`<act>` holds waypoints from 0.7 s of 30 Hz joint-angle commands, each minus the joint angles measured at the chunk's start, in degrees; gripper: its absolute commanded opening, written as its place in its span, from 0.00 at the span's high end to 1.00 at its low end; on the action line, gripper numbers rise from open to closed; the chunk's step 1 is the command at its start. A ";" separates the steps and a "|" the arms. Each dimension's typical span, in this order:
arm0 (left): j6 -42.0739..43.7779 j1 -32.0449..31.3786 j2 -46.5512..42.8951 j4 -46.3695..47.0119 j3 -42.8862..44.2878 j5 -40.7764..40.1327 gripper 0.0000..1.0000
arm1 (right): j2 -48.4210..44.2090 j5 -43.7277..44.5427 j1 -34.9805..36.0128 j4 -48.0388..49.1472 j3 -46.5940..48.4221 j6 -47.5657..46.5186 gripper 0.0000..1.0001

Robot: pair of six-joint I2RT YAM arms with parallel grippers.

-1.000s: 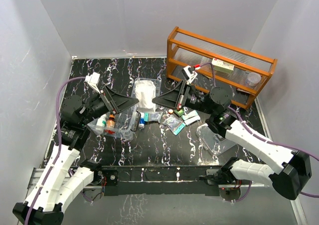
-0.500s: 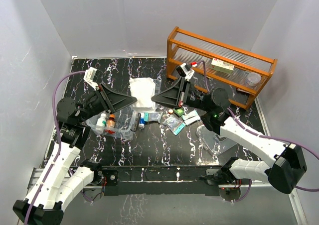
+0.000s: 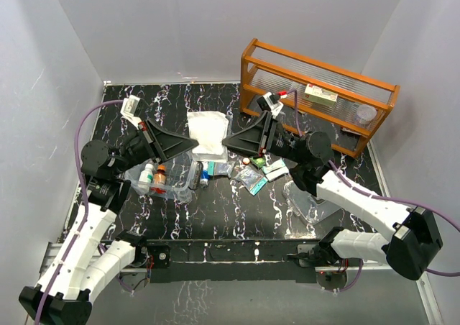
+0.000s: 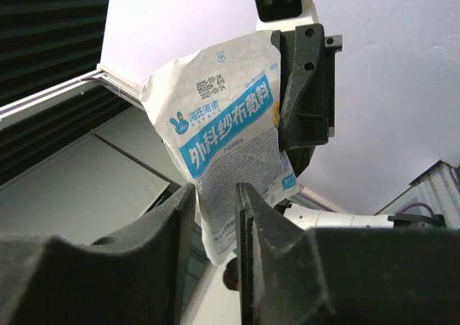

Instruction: Organize the medicine kit

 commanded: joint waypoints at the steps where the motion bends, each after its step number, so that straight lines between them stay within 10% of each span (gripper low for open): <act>1: 6.43 -0.14 -0.87 -4.16 4.21 0.37 1.00 | -1.50 1.32 -0.02 2.13 -1.39 -1.40 0.60; 8: 27.98 -0.13 0.05 -36.84 15.20 -7.73 1.00 | -9.10 8.61 -0.35 -19.77 -2.01 -15.84 0.35; 15: 47.43 -0.11 7.44 -71.11 26.93 -29.88 1.00 | -14.95 21.34 -0.41 -42.14 0.01 -30.63 0.33; 21: 58.21 -0.16 12.63 -80.78 30.38 -44.10 1.00 | -16.47 23.52 -0.35 -45.54 -2.09 -31.73 0.33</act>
